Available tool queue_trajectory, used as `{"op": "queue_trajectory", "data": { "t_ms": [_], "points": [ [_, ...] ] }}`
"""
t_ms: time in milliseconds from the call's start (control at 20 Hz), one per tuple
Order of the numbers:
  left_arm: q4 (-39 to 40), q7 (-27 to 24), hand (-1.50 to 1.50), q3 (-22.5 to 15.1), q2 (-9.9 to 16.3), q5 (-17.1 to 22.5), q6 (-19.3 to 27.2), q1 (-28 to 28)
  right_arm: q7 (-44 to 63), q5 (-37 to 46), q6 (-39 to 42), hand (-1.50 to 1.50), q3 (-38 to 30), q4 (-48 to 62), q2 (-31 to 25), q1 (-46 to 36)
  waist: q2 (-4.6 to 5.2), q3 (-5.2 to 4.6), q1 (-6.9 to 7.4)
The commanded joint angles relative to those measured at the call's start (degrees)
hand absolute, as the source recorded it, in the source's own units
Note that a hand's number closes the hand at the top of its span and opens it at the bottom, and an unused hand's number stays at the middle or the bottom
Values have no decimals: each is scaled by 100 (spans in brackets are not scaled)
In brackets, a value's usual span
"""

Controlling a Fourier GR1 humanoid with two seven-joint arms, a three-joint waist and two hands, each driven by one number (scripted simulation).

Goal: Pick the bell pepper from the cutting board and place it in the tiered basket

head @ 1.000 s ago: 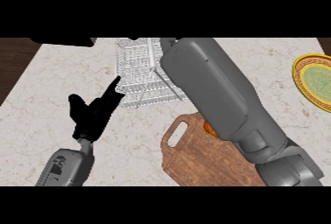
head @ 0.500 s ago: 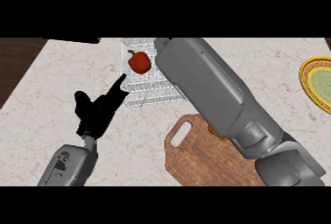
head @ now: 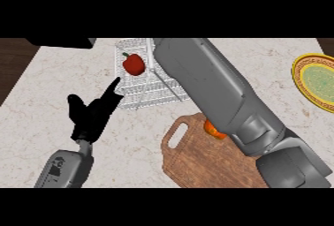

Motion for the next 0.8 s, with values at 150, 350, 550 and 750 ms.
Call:
{"op": "queue_trajectory", "data": {
  "t_ms": [150, 350, 550, 750],
  "points": [
    [-397, 52, 0, 235, 183, 79, 32, 490, 581, 104, 221, -150, 4, -503, -461, 508, -169, 15, -543],
    [-629, 97, 0, 250, 144, 64, 143, 734, 666, -128, 1222, -150, 75, -1725, -1202, 1328, -211, 20, -680],
    [-450, 51, 0, 279, 138, 8, 158, 659, 785, -348, 1985, -150, 325, -3002, -1638, 2343, -228, 20, -859],
    [-406, -37, 0, 472, 234, 172, 22, 667, 858, -783, 2811, -150, 132, -4303, -2595, 3242, -196, 19, -854]
  ]
}}
